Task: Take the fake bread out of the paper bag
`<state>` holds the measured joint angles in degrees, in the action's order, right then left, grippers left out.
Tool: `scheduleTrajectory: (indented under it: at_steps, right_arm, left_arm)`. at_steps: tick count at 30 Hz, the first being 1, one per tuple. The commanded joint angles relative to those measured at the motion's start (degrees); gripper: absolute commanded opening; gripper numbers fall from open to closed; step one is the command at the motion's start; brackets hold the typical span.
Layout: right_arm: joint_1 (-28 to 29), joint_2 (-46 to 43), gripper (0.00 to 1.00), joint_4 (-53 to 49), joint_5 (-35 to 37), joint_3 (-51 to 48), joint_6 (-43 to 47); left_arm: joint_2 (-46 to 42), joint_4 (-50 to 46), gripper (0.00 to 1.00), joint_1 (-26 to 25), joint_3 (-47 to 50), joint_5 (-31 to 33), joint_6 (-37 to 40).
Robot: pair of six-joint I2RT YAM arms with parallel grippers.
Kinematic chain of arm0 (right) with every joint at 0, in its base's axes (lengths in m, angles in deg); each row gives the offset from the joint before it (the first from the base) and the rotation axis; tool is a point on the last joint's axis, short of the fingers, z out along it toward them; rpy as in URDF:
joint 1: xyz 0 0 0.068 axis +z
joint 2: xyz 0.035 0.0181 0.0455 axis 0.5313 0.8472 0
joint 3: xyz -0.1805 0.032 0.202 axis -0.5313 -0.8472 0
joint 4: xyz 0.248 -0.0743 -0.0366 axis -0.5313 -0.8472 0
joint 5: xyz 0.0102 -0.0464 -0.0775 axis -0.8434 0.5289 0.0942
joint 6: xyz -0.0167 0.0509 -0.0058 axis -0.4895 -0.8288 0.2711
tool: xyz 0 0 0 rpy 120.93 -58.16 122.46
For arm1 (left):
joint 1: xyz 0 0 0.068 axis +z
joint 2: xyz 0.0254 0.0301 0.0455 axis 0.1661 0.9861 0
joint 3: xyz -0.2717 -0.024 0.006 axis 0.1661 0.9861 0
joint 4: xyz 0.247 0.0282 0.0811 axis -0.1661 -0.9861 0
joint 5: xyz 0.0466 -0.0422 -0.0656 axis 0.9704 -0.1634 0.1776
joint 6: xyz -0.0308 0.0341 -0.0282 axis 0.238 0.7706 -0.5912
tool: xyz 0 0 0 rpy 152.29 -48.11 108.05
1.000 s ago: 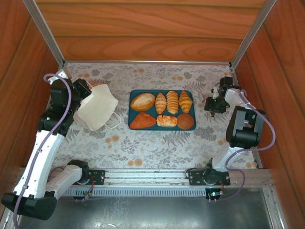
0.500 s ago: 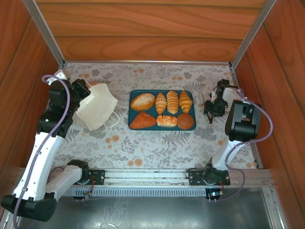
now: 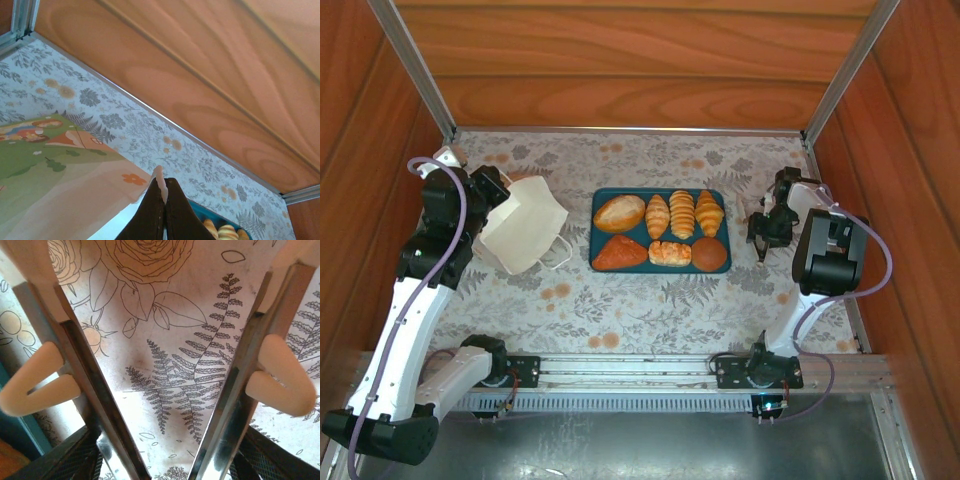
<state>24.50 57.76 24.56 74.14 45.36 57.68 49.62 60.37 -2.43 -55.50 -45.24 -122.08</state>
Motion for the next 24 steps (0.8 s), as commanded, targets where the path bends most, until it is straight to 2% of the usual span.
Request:
scheduleTrajectory:
  at_steps: [1,24]
  right_arm:
    - [-0.31,0.52,0.66,-2.58,-0.16,1.65,-0.2]
    - [-0.31,-2.54,0.77,-4.78,2.62,1.06,-1.34]
  left_arm:
    - [-0.47,0.83,0.0,0.3,0.08,0.08,-0.05]
    - [-0.55,1.32,0.0,0.37,0.6,-0.11,0.17]
